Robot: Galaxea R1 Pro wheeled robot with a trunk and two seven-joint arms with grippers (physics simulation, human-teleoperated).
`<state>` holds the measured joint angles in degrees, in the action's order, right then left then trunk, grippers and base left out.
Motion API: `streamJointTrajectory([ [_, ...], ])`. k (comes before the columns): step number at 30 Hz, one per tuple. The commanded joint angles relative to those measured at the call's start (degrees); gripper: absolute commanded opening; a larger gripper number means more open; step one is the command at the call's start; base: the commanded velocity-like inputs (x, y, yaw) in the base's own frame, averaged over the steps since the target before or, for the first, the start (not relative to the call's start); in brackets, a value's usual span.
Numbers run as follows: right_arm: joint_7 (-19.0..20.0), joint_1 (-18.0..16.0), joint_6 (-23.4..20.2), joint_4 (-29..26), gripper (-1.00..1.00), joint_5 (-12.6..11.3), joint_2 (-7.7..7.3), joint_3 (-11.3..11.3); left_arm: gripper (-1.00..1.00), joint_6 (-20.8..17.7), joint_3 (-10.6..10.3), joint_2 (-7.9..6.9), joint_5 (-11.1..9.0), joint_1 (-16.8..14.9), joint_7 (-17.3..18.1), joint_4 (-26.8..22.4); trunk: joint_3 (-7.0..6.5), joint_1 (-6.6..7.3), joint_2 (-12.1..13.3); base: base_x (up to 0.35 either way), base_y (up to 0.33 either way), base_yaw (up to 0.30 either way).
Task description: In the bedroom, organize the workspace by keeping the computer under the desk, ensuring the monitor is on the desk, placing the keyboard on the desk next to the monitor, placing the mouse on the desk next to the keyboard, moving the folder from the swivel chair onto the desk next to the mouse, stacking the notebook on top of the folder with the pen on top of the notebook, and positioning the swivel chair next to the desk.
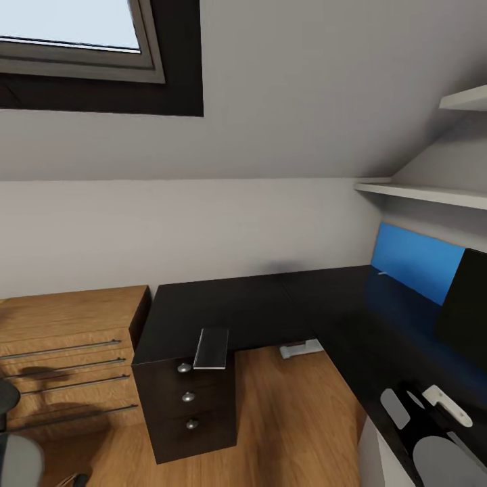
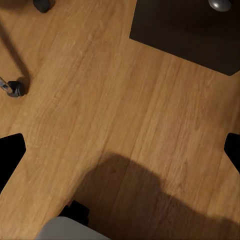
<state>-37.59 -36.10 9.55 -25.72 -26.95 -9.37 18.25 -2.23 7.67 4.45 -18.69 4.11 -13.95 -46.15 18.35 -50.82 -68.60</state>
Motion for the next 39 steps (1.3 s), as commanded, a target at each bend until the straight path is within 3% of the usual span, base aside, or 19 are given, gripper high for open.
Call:
streamJointTrajectory([
  [1,0.06,-0.03,0.55,-0.03,-1.00,-0.80,-0.07,-0.06,1.00,-0.23,0.06,0.04,-0.47,0.02,-0.11,-0.17,0.06,-0.01,-0.04,0.000,0.000,0.000],
  [18,0.06,-0.03,0.56,0.26,-1.00,-0.81,-0.38,-0.06,1.00,-0.23,0.06,0.04,-0.55,0.02,-0.11,-0.17,3.11,-3.74,-6.86,0.000,0.000,0.000],
  [28,0.06,-0.03,0.56,0.32,-1.00,-0.74,-0.30,-0.11,1.00,-0.23,0.06,0.03,-0.56,0.02,-0.11,-0.17,3.11,-3.74,-6.86,0.000,0.000,0.000],
  [29,0.06,-0.03,0.56,0.32,1.00,-0.74,-0.30,-0.12,1.00,-0.23,0.06,0.03,-0.56,0.02,-0.11,-0.17,3.11,-3.74,-6.86,0.000,0.000,0.000],
  [39,0.06,-0.03,0.66,0.32,1.00,-0.67,-0.13,-0.23,1.00,-0.23,0.06,0.04,-0.62,0.02,-0.11,-0.08,3.11,-3.74,-6.86,0.000,0.000,0.000],
])
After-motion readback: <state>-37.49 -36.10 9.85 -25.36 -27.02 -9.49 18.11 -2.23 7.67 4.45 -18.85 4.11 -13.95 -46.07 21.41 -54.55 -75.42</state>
